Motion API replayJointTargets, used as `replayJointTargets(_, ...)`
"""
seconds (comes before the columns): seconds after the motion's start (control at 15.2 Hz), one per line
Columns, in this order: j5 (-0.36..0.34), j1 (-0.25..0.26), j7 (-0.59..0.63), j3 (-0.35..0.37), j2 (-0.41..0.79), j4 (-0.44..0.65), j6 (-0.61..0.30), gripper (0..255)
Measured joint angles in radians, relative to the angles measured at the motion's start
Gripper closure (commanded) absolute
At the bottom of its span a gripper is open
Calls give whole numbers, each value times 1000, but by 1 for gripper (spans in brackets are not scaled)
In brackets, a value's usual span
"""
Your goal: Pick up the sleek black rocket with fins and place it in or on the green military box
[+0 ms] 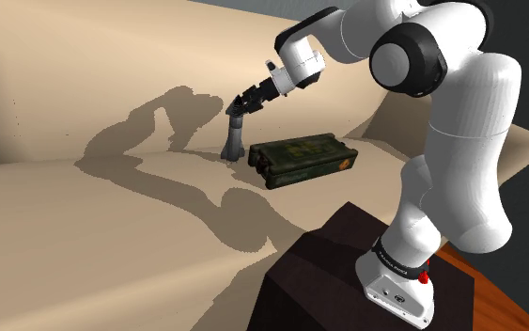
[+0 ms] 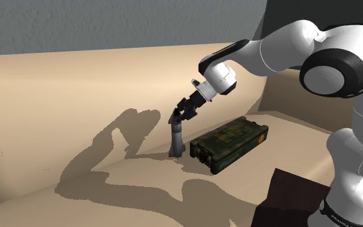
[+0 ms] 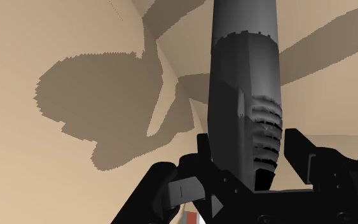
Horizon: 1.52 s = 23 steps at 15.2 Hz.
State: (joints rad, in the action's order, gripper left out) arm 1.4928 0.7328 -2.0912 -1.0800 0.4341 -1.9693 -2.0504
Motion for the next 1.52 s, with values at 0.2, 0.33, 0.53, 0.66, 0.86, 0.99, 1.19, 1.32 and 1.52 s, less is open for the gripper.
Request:
replayJointTargets(0.2,0,0,0,0,0,0,0,255)
replayJointTargets(0.33,0,0,0,0,0,0,0,255)
replayJointTargets(0.53,-5,4,4,-3,-5,-1,-1,255)
replayJointTargets(0.66,-24,13,21,-14,-18,5,-1,255)
replayJointTargets(0.86,-52,30,51,-30,-39,16,-3,255)
replayJointTargets(0.99,-76,42,74,-45,-56,24,-3,255)
replayJointTargets(1.19,-112,67,104,-66,-86,29,-8,255)
replayJointTargets(1.32,-132,75,124,-78,-99,38,-6,255)
replayJointTargets(1.52,-163,89,157,-93,-118,57,-2,255)
